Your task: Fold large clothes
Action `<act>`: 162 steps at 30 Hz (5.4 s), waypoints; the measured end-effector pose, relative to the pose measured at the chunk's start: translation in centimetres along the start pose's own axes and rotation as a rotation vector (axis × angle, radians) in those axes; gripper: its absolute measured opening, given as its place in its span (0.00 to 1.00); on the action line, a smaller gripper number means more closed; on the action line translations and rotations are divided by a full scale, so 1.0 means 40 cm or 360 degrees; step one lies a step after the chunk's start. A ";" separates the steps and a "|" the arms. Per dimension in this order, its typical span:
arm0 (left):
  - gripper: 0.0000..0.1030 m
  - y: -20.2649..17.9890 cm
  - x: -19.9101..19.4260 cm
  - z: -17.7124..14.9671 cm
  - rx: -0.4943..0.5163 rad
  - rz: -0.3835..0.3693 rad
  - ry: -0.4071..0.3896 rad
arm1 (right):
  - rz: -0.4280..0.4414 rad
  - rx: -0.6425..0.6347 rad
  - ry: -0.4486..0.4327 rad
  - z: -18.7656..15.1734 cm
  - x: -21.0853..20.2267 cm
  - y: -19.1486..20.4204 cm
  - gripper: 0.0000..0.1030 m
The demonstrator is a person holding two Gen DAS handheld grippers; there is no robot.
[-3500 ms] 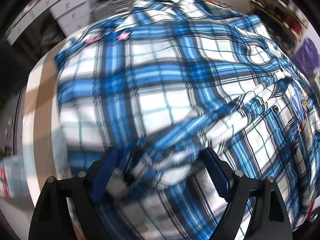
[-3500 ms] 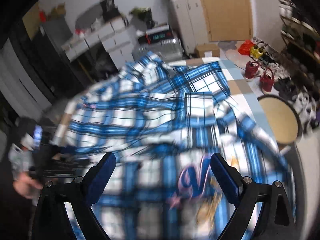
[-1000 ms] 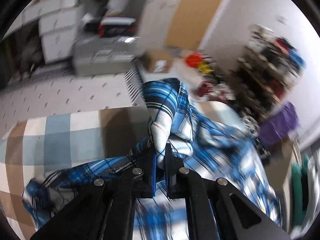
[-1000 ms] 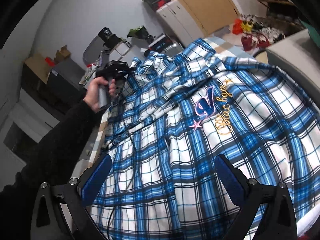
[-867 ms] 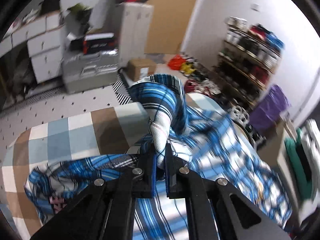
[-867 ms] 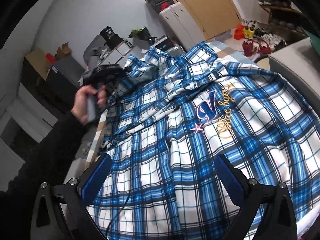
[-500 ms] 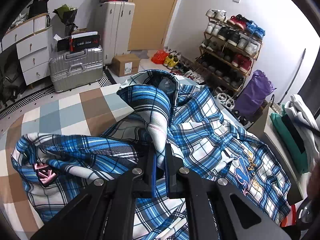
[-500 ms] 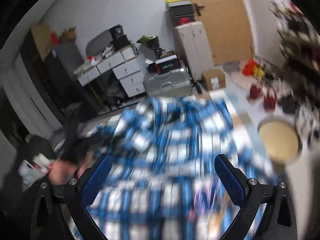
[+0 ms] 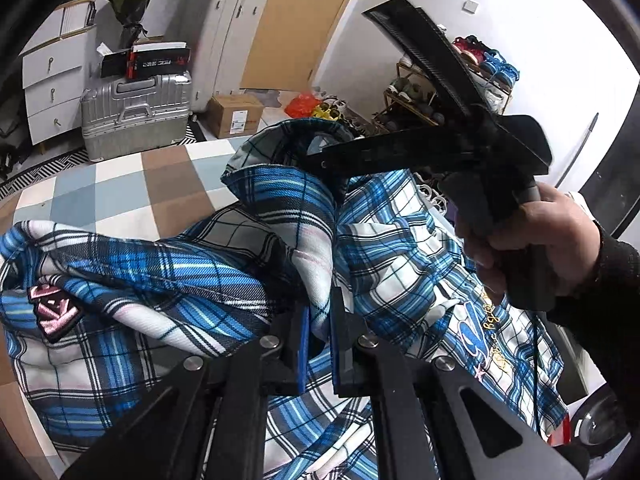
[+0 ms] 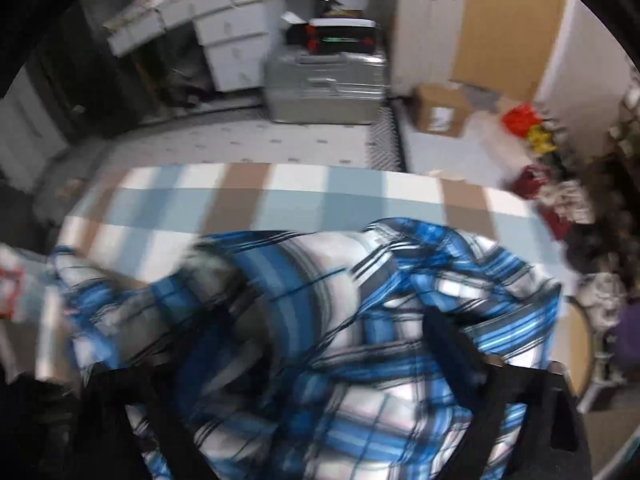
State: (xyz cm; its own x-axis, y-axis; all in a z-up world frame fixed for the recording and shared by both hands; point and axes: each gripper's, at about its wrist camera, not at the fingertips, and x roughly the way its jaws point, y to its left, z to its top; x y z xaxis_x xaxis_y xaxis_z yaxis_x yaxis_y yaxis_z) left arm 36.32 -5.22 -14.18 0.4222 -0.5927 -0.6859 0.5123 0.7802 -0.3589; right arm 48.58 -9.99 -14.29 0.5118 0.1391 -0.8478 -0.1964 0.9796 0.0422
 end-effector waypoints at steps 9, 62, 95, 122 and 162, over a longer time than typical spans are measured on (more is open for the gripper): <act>0.66 0.005 -0.124 0.050 -0.0268 -0.0128 -0.0203 | 0.0258 0.0136 -0.0258 -0.051 -0.142 -0.084 0.05; 0.15 -0.104 -0.027 0.006 -0.0232 0.1017 0.0081 | 0.0699 0.0485 -0.0625 -0.450 -0.408 -0.146 0.05; 0.00 -0.215 -0.010 -0.199 -0.0343 0.0568 0.0212 | 0.0628 0.0679 -0.0181 -0.845 -0.342 -0.186 0.20; 0.15 -0.239 -0.044 -0.186 -0.0303 0.0402 0.0160 | 0.0271 0.0914 -0.0009 -0.585 -0.159 -0.399 0.03; 0.03 0.259 -0.263 -0.133 -0.1101 0.0293 -0.0063 | 0.1042 0.0509 -0.0524 -0.848 -0.481 0.079 0.78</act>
State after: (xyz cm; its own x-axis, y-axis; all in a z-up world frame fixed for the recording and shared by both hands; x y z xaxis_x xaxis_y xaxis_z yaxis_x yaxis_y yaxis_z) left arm 33.19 10.15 -14.06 0.4899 -0.4359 -0.7550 -0.1560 0.8083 -0.5678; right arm 9.74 -14.48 -15.80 0.6059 0.6873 -0.4006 -0.3188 0.6711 0.6693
